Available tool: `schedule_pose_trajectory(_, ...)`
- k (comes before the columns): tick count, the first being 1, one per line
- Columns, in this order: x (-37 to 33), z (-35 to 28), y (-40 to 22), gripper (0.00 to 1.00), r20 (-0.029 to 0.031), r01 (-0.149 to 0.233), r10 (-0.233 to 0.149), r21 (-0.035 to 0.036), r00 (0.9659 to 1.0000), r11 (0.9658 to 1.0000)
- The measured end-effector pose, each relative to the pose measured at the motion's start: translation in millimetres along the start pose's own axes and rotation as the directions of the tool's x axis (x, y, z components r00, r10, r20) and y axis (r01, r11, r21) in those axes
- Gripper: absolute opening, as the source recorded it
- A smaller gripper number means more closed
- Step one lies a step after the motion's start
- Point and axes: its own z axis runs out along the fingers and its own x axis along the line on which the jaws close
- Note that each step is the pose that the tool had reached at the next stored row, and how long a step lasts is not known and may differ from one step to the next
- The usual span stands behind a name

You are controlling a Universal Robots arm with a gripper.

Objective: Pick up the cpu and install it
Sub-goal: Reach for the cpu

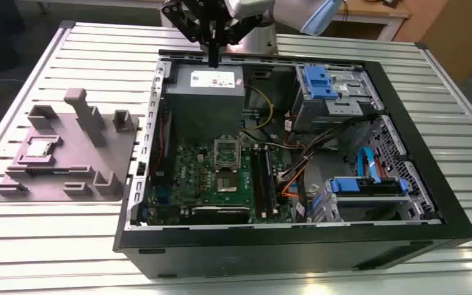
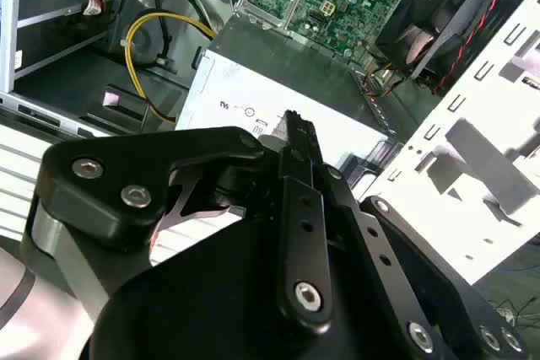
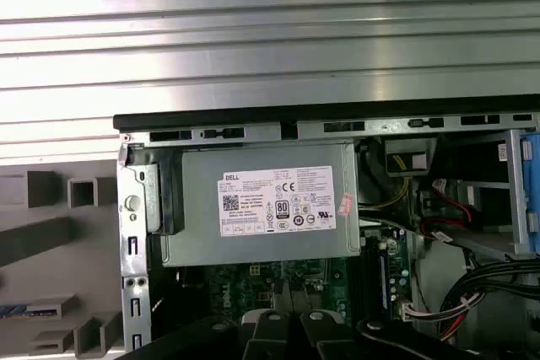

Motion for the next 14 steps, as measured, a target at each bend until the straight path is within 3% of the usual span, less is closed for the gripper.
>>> schedule_pose_trajectory(14, 3.8, 0.0, -0.3, 0.10, 0.0000, 0.000, 0.000, 0.0000, 1.0000, 1.0000)
